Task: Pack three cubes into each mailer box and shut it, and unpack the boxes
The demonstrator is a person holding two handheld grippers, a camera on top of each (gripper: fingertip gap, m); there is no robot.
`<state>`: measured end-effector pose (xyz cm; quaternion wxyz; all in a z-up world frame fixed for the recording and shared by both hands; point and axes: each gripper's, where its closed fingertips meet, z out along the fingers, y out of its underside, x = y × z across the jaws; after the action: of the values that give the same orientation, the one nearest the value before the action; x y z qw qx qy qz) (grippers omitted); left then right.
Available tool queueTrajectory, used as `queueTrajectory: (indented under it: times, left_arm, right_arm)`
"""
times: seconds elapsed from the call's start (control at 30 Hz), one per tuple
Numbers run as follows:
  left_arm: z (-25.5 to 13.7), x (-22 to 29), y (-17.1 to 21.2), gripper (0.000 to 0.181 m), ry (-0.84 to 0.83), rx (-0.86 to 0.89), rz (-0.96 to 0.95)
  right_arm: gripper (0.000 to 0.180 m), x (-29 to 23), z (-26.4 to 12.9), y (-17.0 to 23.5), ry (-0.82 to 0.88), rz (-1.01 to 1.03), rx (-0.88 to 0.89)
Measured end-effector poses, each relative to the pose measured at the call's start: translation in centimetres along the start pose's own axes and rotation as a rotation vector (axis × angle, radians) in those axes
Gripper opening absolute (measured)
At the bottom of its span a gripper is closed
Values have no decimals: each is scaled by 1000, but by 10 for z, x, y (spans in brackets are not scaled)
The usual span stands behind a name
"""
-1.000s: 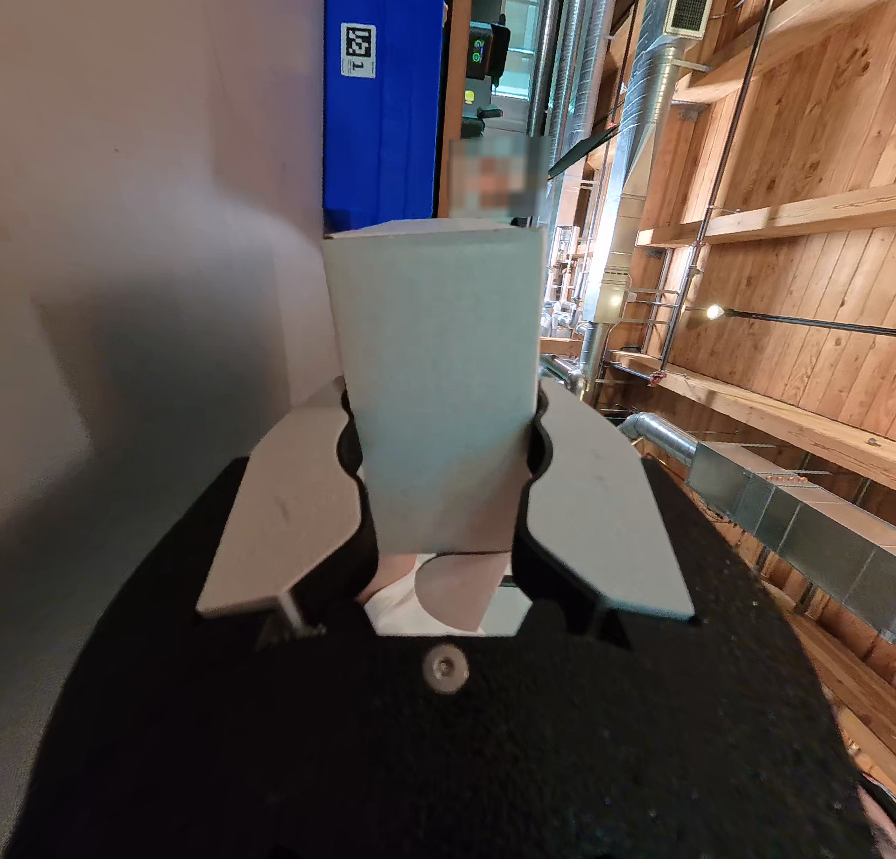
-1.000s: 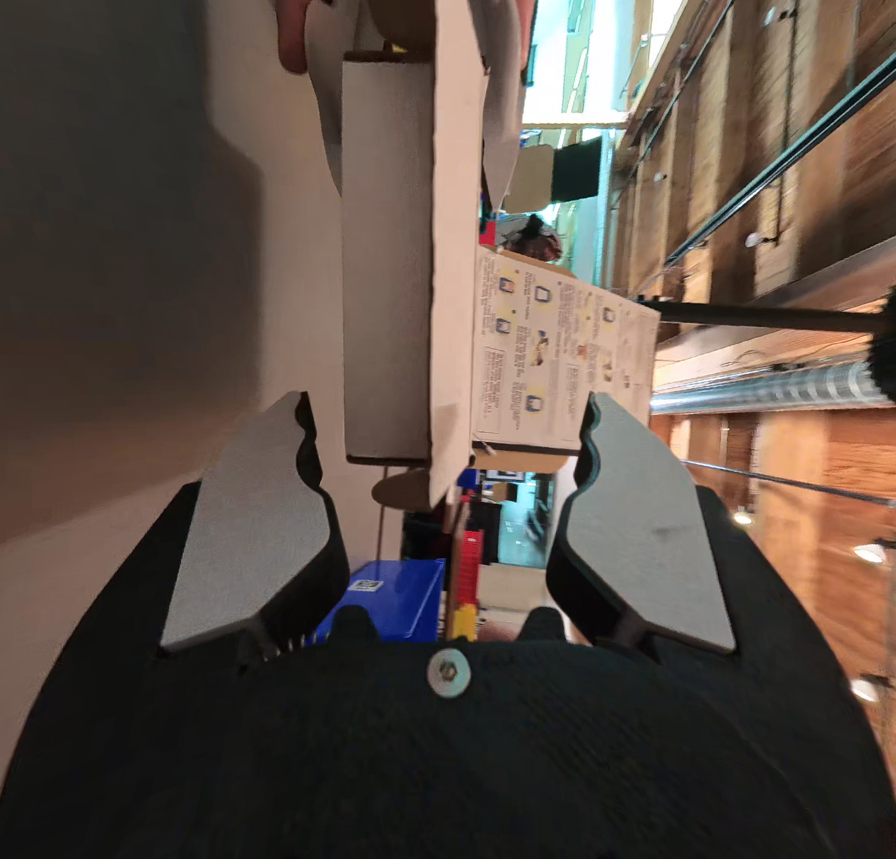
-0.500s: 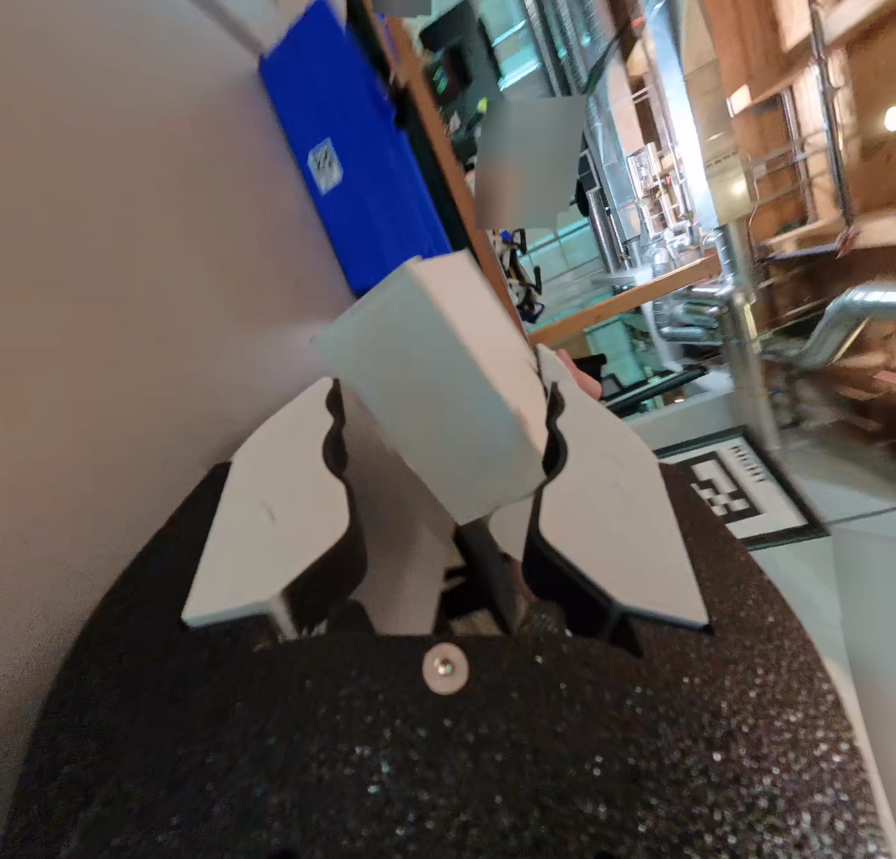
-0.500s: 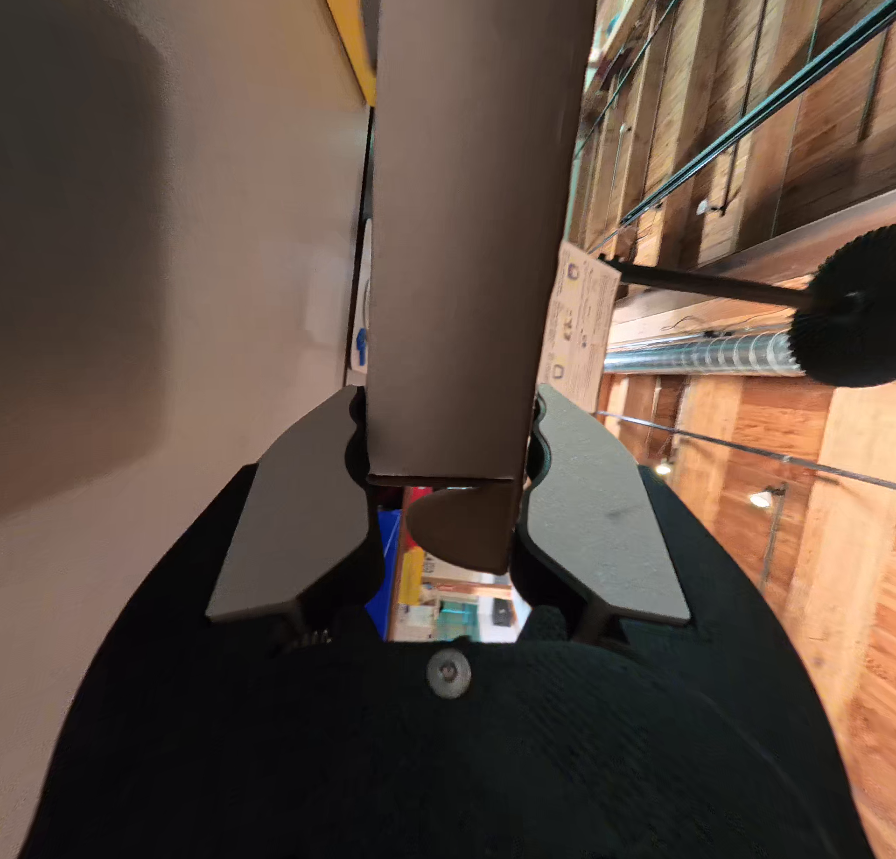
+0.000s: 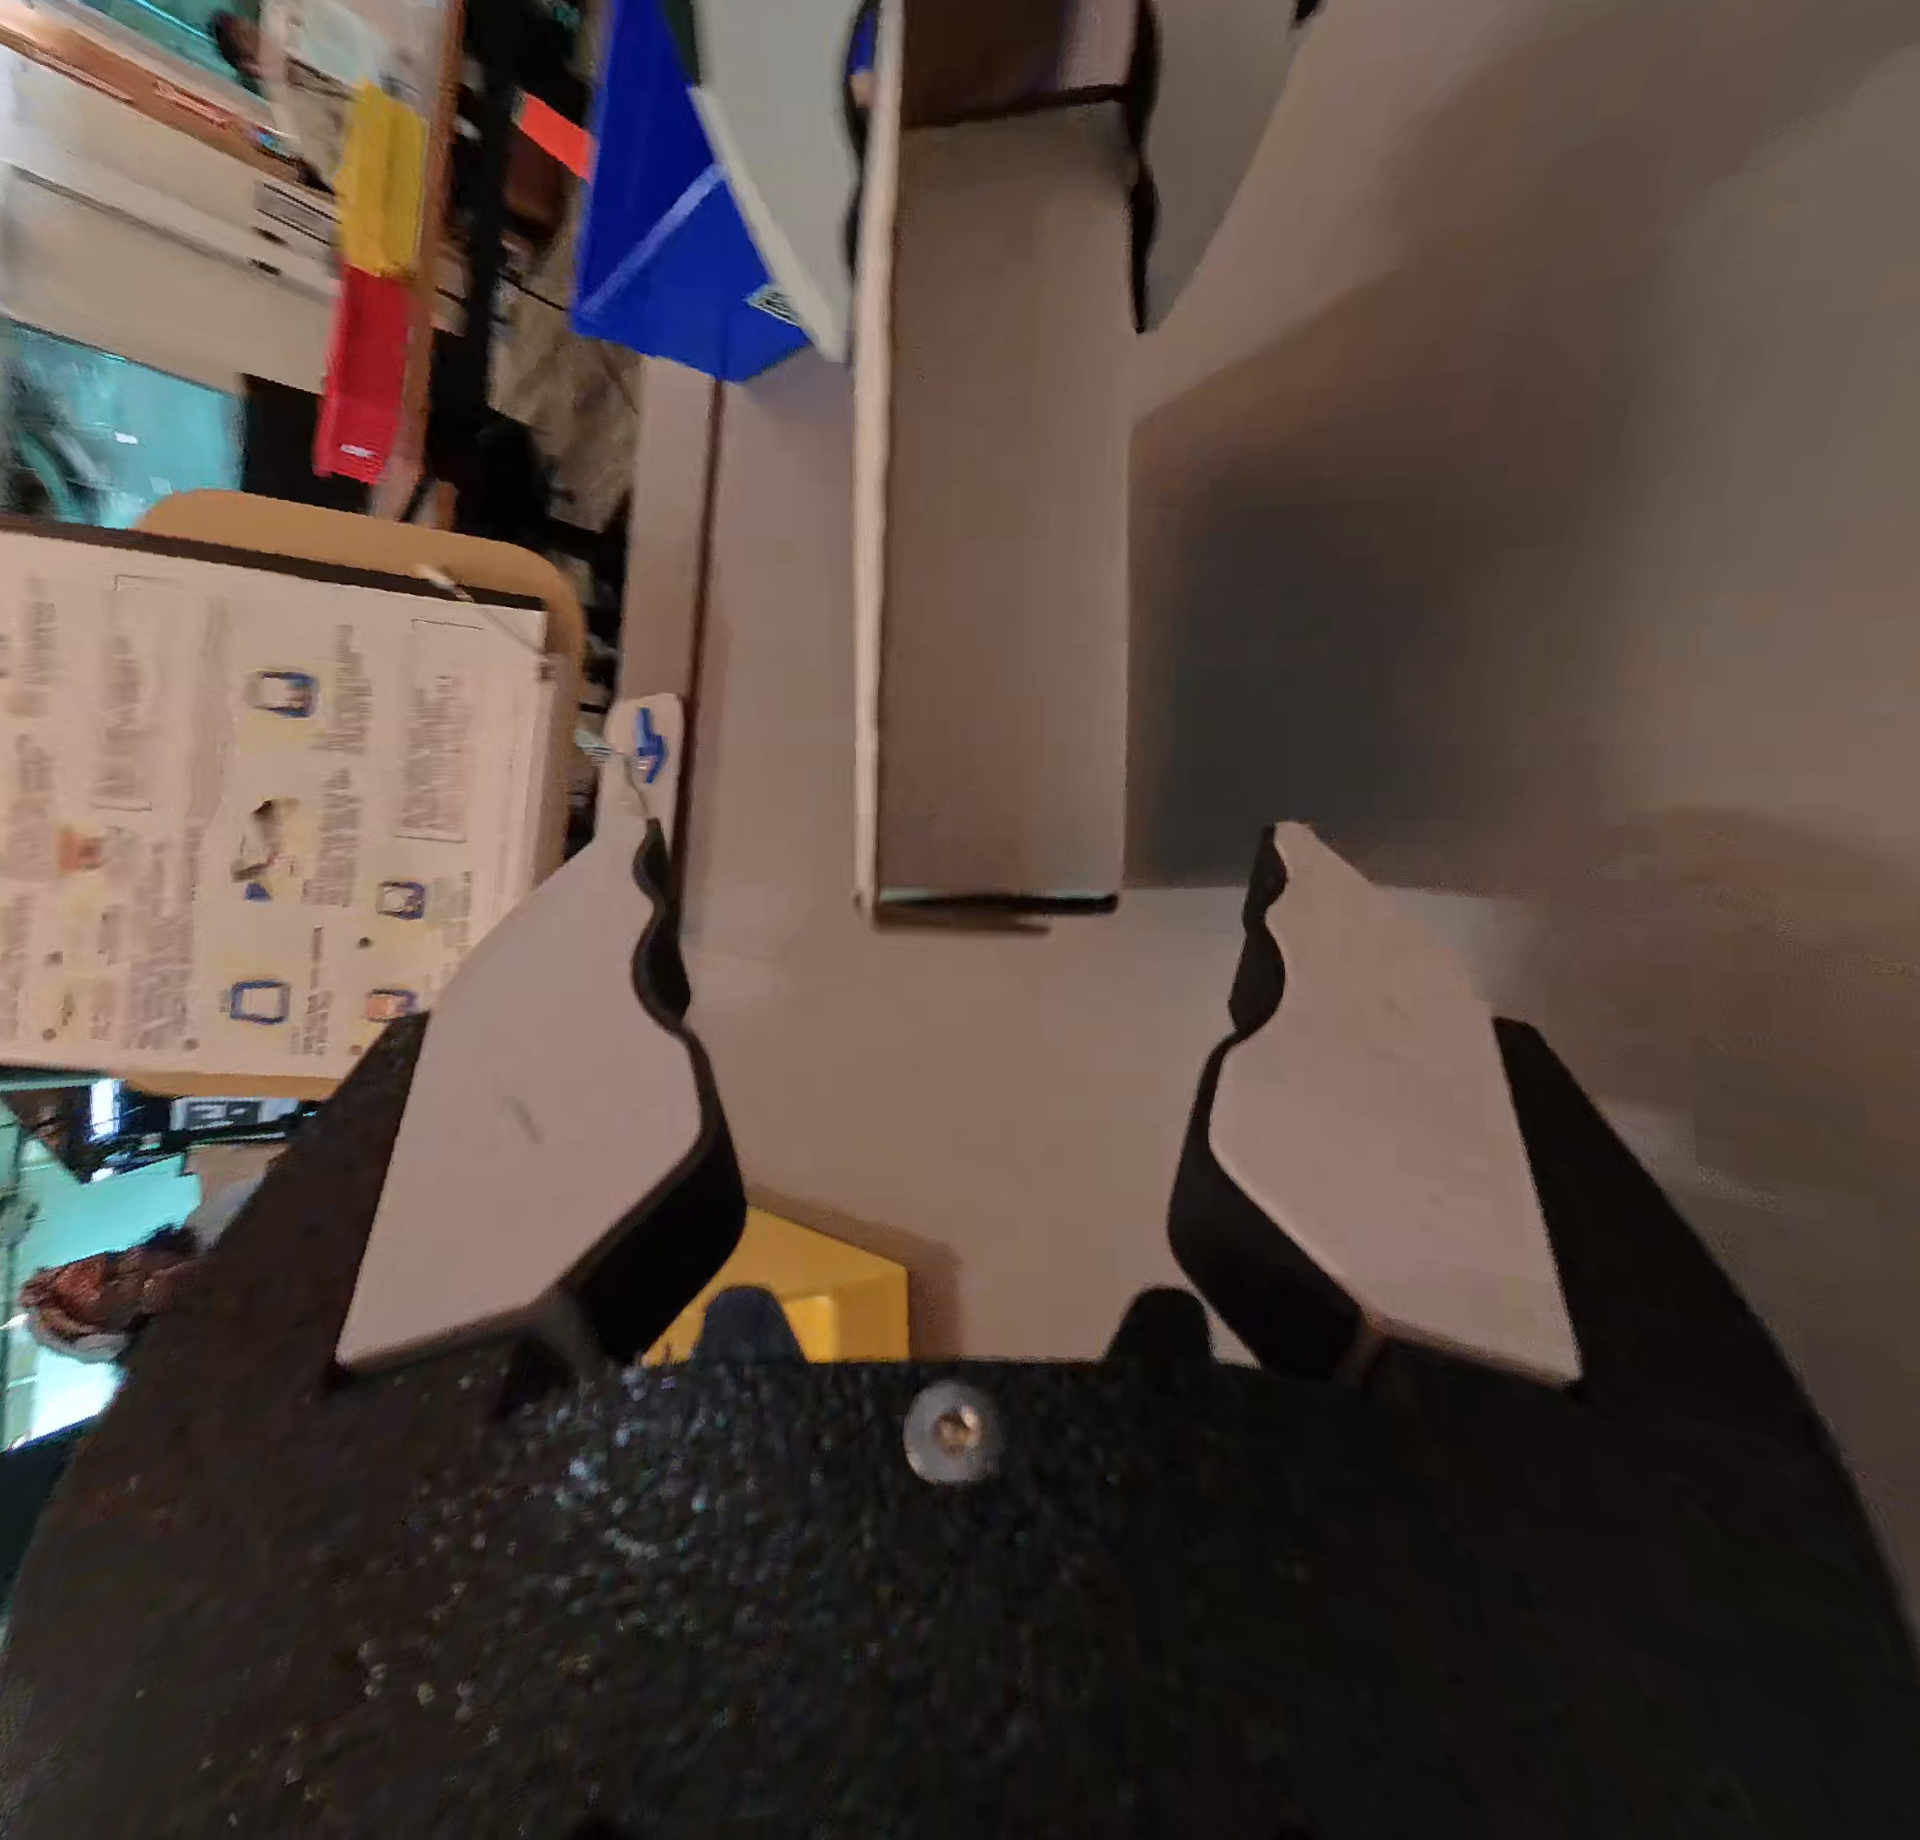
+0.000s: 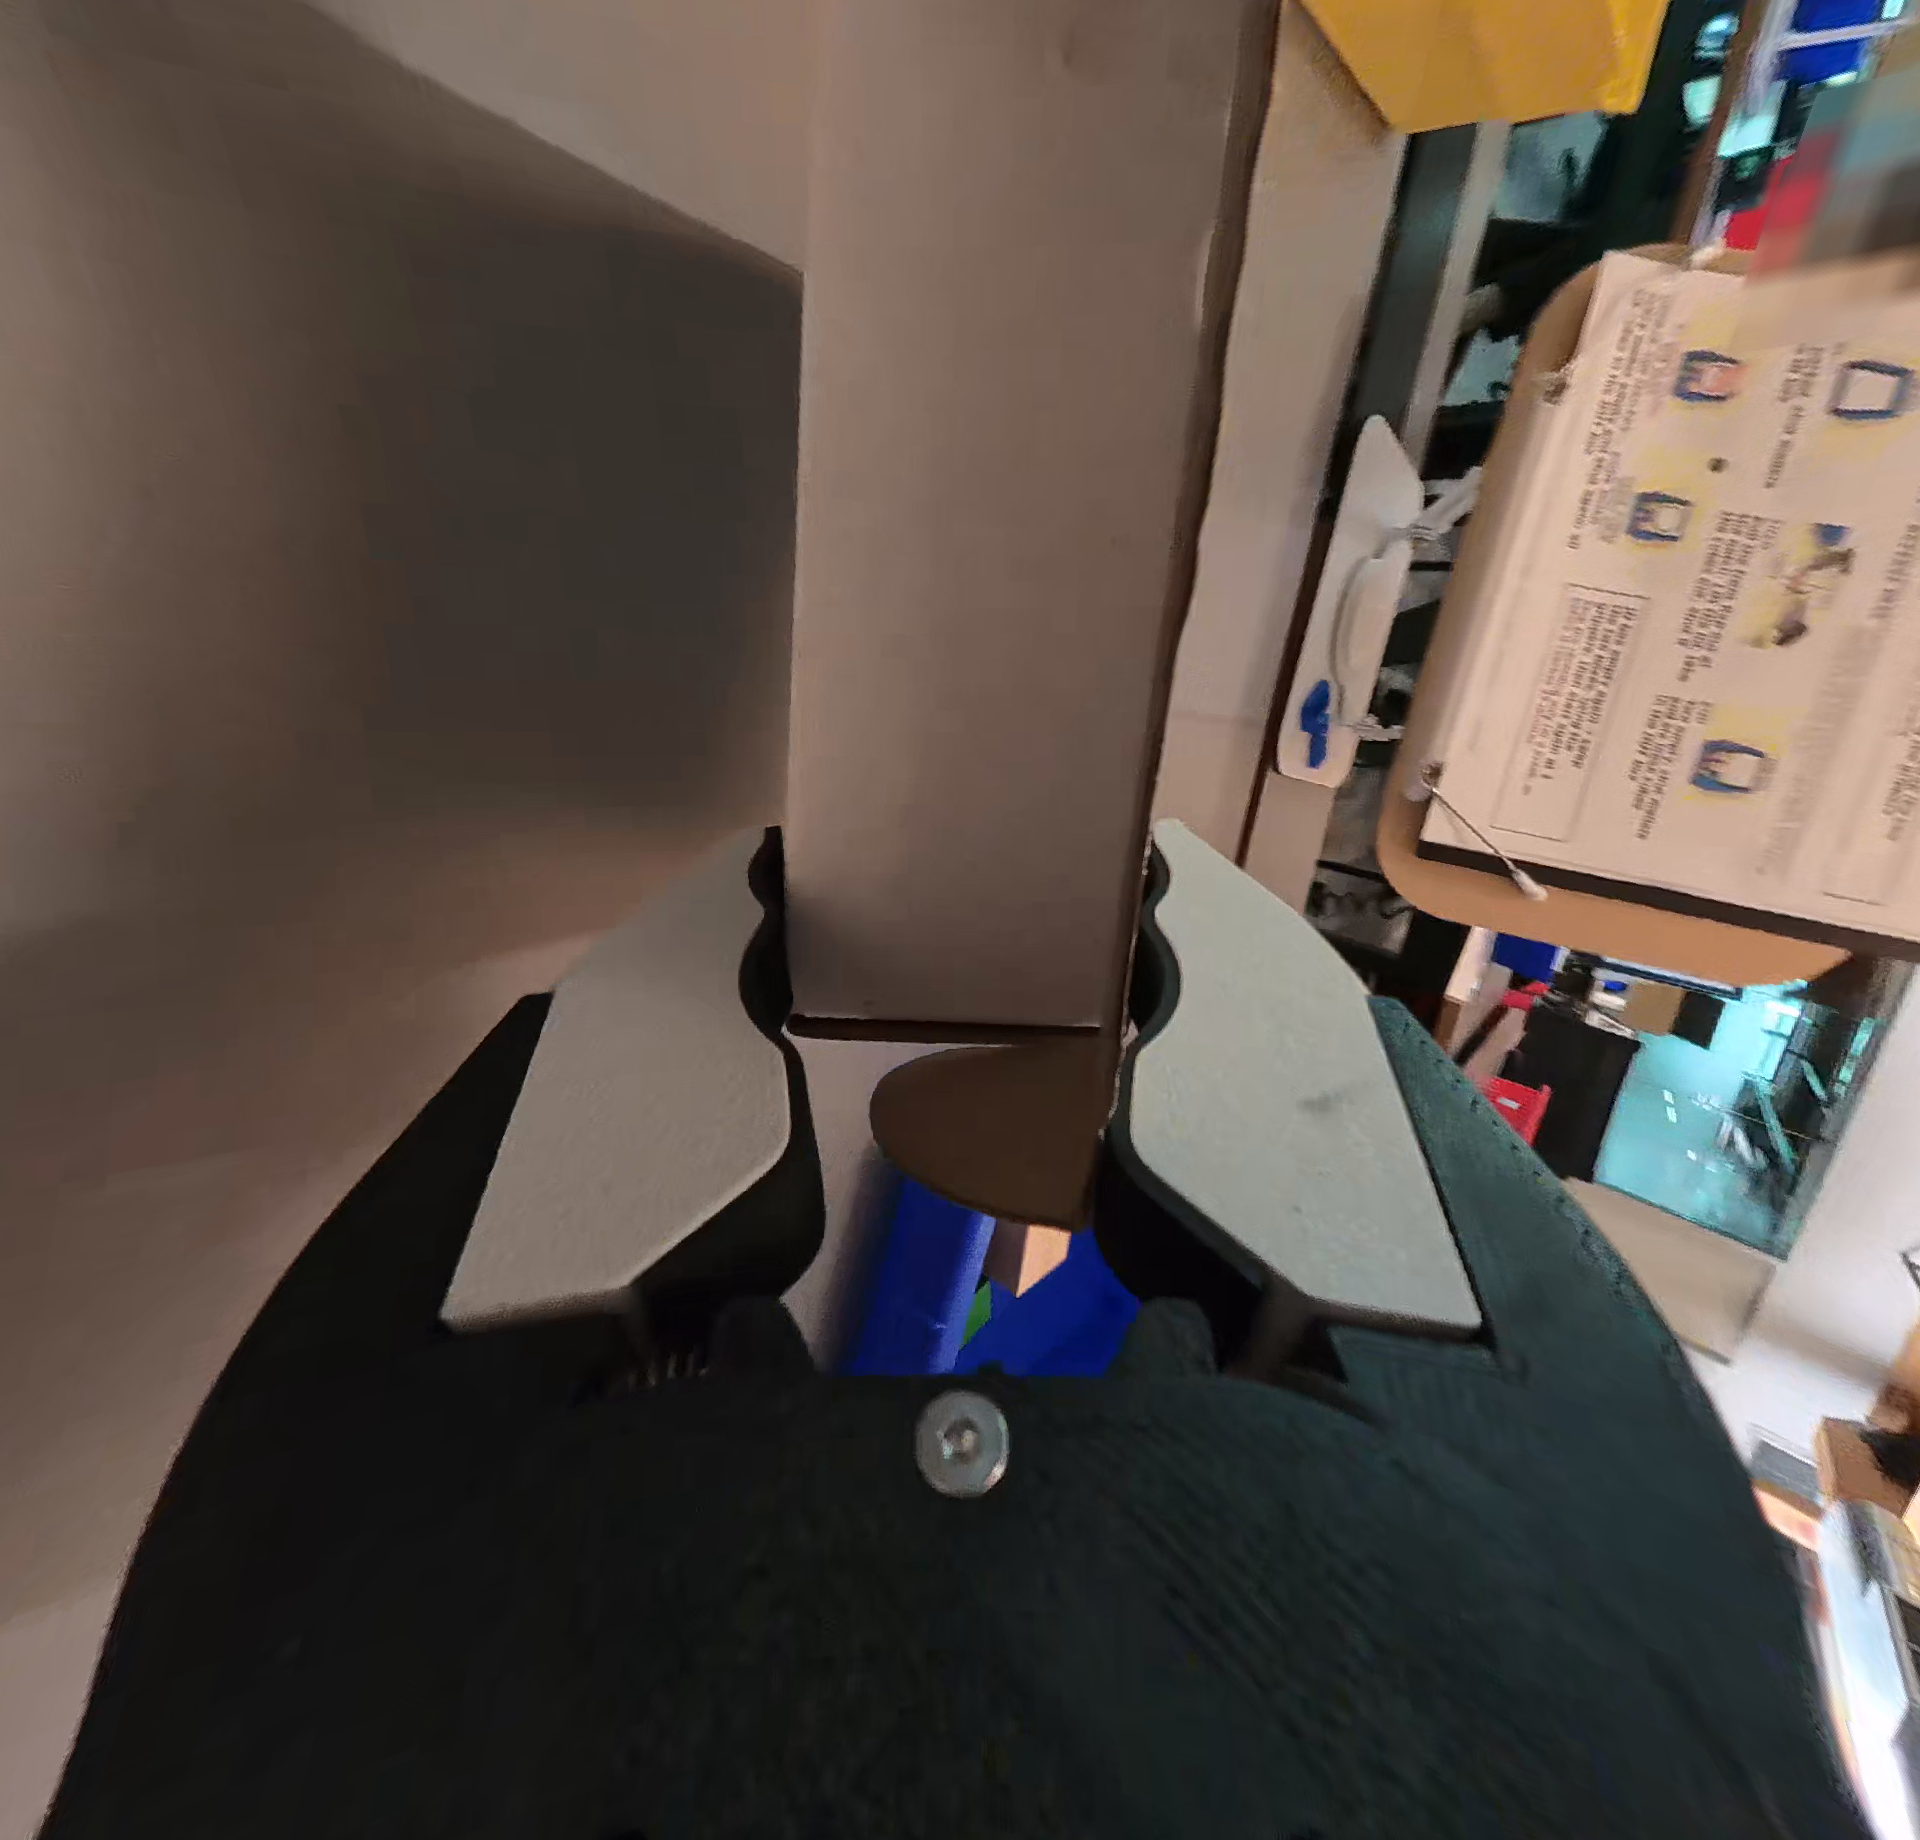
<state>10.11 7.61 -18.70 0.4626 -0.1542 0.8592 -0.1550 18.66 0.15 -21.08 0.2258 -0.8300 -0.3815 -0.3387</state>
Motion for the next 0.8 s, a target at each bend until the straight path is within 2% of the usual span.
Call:
queueTrajectory:
  times: [0.07, 0.1, 0.17, 0.4, 0.47, 0.57, 0.67, 0.8]
  left_arm:
    - [9, 12, 1, 101, 88, -67, -5]
    - [13, 11, 4, 93, 90, -100, -6]
    - [18, 11, 12, 66, 117, -168, -21]
    - [19, 16, 21, 60, 294, -200, -138]
    - [17, 13, 21, 60, 350, -183, -193]
    - [11, 9, 27, 60, 454, -162, -264]
    - [9, 7, 33, 60, 544, -153, -324]
    - [21, 13, 46, 60, 582, -195, -368]
  right_arm:
    - [64, -3, 0, -9, -45, 9, 15]
    - [64, -5, 0, -14, -70, 25, 31]
    - [64, -7, 0, -23, -114, 54, 76]
    - [64, -12, 3, -30, -191, 135, 166]
    - [77, 0, -2, -30, -117, 191, 212]
    - [78, 16, -23, -30, -65, 381, 354]
    - [72, 35, -45, -20, 25, 635, 530]
    - [55, 32, -42, 2, 74, 918, 575]
